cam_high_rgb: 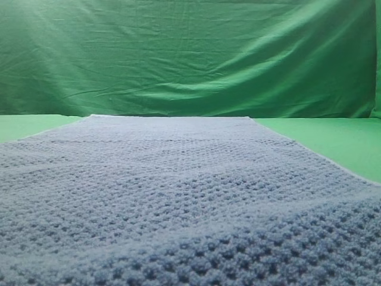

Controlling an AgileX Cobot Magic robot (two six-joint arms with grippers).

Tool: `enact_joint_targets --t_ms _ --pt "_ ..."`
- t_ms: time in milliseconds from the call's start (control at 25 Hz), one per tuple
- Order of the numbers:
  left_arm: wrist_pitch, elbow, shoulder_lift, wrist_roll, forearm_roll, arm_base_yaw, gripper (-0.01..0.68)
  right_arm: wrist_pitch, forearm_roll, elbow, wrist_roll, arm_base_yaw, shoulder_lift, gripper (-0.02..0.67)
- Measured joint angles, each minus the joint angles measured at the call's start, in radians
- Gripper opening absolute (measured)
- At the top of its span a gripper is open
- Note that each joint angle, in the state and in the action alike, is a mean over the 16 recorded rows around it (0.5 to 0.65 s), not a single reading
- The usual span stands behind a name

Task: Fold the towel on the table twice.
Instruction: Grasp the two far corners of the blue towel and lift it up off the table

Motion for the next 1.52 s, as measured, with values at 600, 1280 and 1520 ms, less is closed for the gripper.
enact_joint_targets --t_ms 600,1280,1520 --pt "0.114 -0.202 0.053 -0.136 0.028 0.000 0.000 -0.001 0.242 -0.183 -0.066 0.000 0.055 0.000" --pt "0.400 -0.443 0.294 -0.142 0.072 -0.008 0.000 0.211 0.309 -0.449 -0.198 0.004 0.348 0.000" --pt "0.547 -0.562 0.504 -0.142 0.114 -0.038 0.000 0.356 0.198 -0.586 -0.144 0.040 0.582 0.000"
